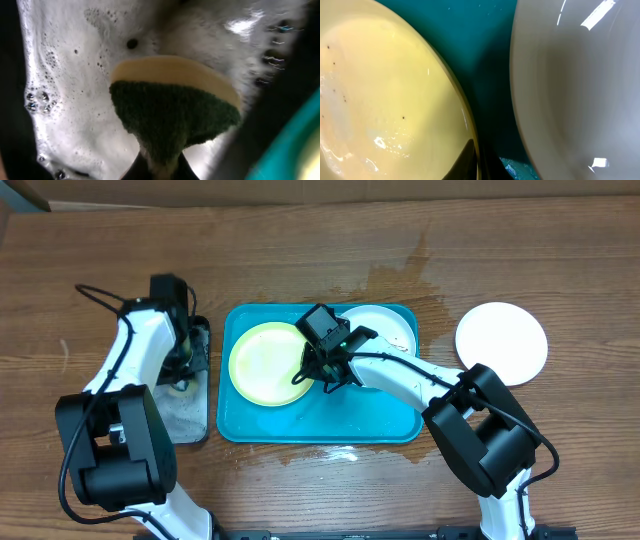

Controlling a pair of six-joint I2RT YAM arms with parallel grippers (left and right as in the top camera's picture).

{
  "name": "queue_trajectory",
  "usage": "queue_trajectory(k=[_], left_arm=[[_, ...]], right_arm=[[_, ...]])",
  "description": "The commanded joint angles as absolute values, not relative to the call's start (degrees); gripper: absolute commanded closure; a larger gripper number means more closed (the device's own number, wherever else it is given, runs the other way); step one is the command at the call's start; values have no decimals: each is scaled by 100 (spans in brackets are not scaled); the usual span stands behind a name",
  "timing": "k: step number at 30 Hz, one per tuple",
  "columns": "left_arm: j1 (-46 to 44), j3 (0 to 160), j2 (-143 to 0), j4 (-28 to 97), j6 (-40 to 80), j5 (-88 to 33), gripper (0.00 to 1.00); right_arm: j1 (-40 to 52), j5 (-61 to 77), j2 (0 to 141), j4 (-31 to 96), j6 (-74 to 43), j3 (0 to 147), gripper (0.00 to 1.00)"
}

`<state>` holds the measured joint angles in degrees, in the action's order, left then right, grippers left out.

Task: Clean dirty plates on tray and stack at the side
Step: 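Return the sponge to the black soapy tray with the left gripper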

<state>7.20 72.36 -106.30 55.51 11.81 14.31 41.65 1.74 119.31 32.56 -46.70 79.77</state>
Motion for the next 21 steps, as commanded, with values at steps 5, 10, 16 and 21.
queue_trajectory(k=[5,10,16,21], left_arm=[[1072,6700,-10567,5061,1328,2016,90],[1313,6685,-10567,5105,1328,2202,65],[1365,6685,-10567,5142,1267,2206,0],[1365,6685,-10567,5249,987,2613,0]], right_arm=[[4150,161,12250,3522,-4668,7721,92],[4150,158,12250,3522,-4644,7721,85],[4147,158,12250,3514,-4644,7721,79],[4101,158,12250,3481,-4451,7725,78]])
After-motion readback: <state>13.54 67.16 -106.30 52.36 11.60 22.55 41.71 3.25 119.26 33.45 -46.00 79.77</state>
